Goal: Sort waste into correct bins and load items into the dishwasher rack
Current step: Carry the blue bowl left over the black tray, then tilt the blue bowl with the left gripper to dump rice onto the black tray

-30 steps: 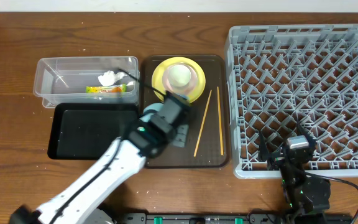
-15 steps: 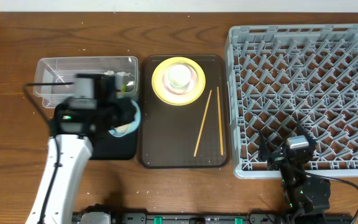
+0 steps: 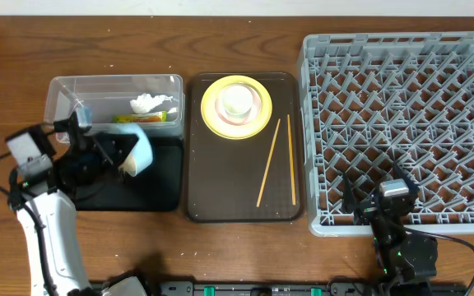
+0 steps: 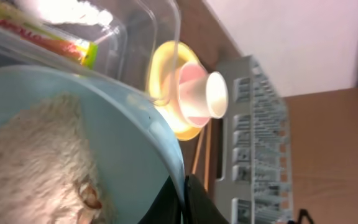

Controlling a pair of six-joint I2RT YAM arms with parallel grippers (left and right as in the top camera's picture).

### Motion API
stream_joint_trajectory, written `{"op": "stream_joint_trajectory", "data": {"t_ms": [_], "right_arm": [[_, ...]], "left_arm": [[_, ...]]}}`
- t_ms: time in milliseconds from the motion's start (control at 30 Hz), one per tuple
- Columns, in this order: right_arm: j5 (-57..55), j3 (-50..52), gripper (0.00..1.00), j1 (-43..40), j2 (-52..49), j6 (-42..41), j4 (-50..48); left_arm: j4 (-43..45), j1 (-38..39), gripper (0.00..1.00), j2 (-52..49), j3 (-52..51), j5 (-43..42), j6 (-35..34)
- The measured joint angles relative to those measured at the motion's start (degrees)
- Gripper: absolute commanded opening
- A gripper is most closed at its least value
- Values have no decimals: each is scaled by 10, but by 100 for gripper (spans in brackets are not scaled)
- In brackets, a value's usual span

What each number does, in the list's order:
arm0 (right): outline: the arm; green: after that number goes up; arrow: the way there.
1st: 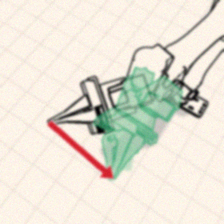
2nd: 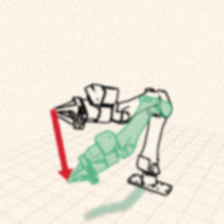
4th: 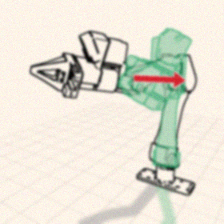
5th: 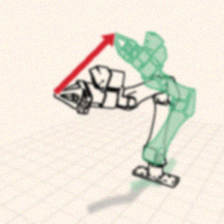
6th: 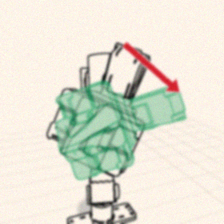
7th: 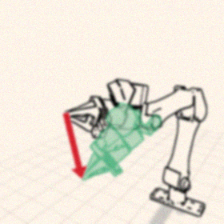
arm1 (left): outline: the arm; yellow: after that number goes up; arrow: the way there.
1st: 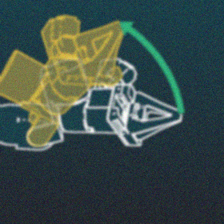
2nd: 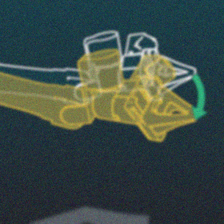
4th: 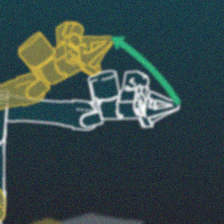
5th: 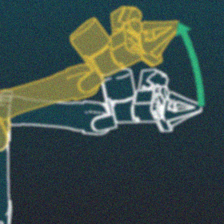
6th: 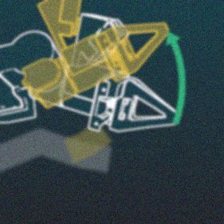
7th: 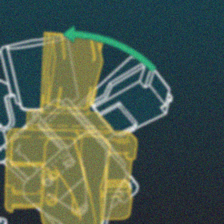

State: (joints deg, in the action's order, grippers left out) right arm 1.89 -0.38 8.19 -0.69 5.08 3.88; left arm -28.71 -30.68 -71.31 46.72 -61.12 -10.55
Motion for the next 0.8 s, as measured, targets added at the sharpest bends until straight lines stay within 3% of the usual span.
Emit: {"op": "stream_joint_trajectory", "data": {"t_ms": [333,800], "right_arm": [[0,0,99,0,0,0,0],[0,0,99,0,0,0,0]], "left_arm": [[66,-76,6,-59,-40,-121,1],[97,-79,6,-169,-40,-246,5]]}}
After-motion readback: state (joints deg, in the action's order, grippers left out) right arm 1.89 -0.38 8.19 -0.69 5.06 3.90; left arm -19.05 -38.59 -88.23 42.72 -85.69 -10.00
